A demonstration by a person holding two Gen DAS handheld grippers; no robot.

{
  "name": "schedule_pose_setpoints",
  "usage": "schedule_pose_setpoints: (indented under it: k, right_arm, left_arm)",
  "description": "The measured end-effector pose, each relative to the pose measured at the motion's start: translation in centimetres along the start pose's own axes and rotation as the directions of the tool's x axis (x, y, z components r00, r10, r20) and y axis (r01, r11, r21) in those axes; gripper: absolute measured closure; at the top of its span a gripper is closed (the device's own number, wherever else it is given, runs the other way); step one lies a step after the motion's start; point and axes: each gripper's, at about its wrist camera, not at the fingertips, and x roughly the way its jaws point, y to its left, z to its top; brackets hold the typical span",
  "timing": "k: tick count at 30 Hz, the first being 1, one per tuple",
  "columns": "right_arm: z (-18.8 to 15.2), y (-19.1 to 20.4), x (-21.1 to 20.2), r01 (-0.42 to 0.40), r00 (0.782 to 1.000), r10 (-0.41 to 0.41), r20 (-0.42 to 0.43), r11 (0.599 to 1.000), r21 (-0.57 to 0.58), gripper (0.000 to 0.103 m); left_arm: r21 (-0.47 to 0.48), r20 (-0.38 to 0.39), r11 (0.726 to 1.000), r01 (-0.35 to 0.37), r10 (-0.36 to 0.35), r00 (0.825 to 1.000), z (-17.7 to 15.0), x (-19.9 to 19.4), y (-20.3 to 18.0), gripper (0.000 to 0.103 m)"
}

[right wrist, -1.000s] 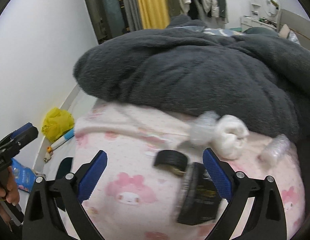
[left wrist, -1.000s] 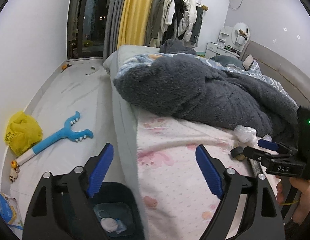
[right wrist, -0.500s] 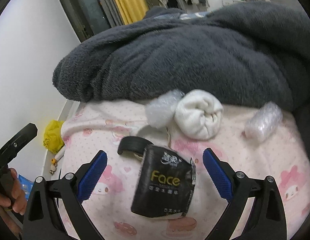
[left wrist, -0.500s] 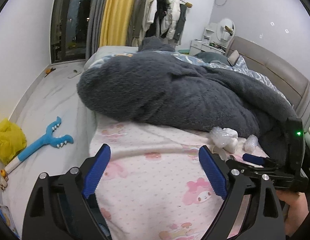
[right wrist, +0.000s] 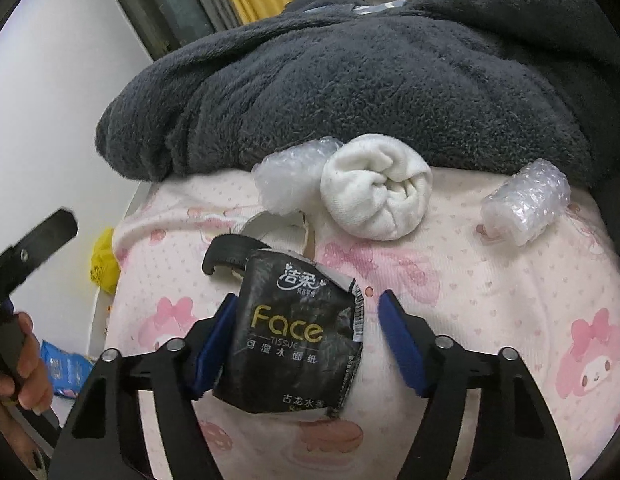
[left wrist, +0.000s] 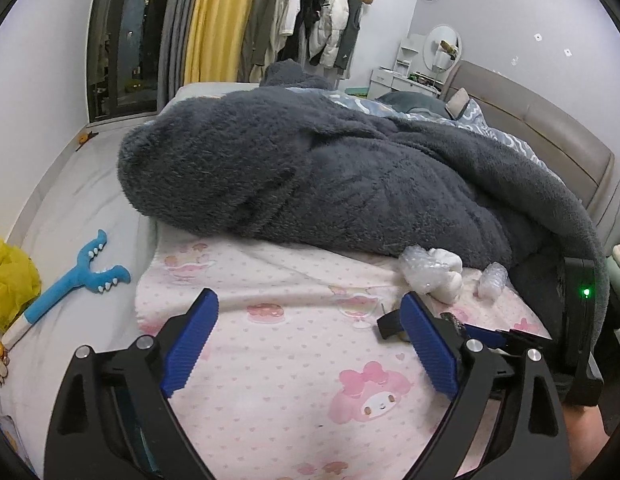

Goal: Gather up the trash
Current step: 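Lift the tissue pack with the right gripper while the left gripper reaches the black tape roll, then close the left gripper on the black tape roll while the right gripper holds the tissue pack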

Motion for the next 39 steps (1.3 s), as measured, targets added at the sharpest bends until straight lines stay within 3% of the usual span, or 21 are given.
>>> schedule_pose_setpoints:
  k: [3,15,18,32,39]
  right_arm:
    - [-0.2,0.5,0.0,0.017,1.0,-0.017,-0.002,0.998,-0.068,0.047]
    - [0.5,-1.6,-3.2,0.047,0.997,-0.038,0.07,0.99,-0.129,0.048]
    - [0.7,-2.3,-4.0,0.062,0.995,-0.05,0.092,0.988,-0.14,0.048]
    - [0.8,-4.6,-5.4,0.083,0.99,-0.064,0.125,0.985,-0.152,0.048]
    - [0.8,-5.4,-5.7,0.083,0.989,-0.064,0.131,0.986,-0.142,0.048]
  left_arm:
    - [0.015,-0.01,1.0,0.008,-0.007,1.0,-0.2,0.7,-1.0,0.009]
    - [0.072,-0.041,0.997,0.015,-0.012,0.999,-0.9,3.3,-4.9,0.01]
    - [0.095,-0.059,0.995,0.012,-0.006,0.998,-1.0,4.0,-5.9,0.017]
    - [0.086,-0.165,0.996,0.0,0.015,0.986,-1.7,7.7,-7.9,0.034]
    - [0.084,-0.196,0.996,-0.004,0.021,0.98,-2.1,8.9,-8.3,0.038]
